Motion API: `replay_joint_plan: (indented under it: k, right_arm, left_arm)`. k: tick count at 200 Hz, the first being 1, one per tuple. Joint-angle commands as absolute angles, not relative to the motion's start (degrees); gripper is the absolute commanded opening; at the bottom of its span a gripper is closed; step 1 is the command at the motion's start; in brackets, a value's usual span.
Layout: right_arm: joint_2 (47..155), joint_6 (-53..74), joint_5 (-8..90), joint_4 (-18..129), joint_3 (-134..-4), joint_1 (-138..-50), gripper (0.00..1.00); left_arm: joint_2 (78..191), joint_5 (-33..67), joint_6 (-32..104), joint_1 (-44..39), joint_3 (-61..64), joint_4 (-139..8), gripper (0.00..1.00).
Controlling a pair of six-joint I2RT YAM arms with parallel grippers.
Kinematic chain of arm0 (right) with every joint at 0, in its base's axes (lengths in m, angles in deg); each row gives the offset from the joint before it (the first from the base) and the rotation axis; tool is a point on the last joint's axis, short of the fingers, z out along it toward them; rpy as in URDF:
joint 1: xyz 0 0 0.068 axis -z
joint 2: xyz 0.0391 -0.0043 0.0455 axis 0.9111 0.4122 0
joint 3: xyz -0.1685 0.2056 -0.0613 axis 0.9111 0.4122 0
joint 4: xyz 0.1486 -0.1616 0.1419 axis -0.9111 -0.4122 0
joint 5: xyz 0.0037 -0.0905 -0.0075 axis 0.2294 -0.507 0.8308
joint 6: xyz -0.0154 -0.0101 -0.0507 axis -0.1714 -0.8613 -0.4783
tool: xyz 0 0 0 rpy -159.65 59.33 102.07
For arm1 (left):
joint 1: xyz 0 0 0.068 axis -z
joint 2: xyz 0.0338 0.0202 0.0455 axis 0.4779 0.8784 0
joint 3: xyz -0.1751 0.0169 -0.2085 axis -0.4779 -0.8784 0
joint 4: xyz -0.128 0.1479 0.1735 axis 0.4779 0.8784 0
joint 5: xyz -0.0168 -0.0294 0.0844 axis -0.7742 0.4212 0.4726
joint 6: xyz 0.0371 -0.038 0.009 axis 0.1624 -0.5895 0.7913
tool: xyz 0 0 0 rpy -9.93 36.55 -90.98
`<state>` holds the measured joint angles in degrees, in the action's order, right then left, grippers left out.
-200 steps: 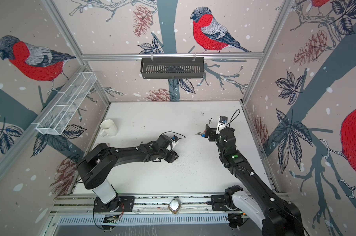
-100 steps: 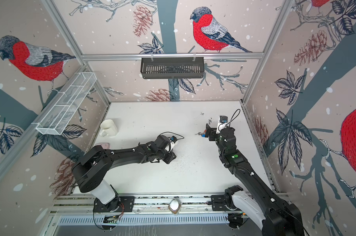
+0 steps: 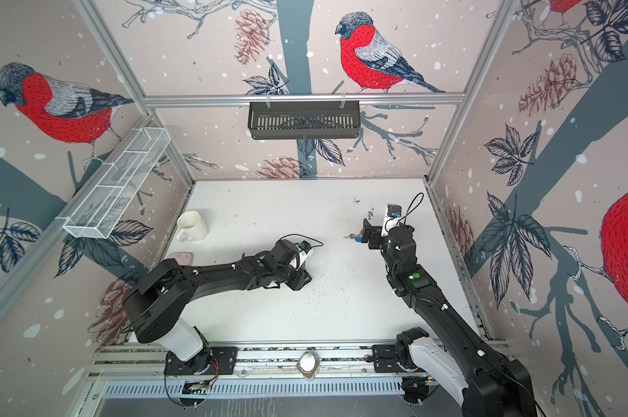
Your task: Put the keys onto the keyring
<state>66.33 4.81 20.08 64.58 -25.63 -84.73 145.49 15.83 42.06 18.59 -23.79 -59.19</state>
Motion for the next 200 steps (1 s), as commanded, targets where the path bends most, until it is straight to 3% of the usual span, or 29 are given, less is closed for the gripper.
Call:
replay_joint_plan:
  k: [1,200]
  right_arm:
    - [66.32,5.04,19.58,65.29,-25.59,-84.82,0.95]
    - [65.35,5.06,19.15,64.22,-25.72,-85.00,0.95]
  left_arm:
    - [144.64,16.14,42.89,18.74,-24.24,-60.21,0.51]
    - [141.64,19.48,43.51,18.91,-25.98,-52.66,0.41]
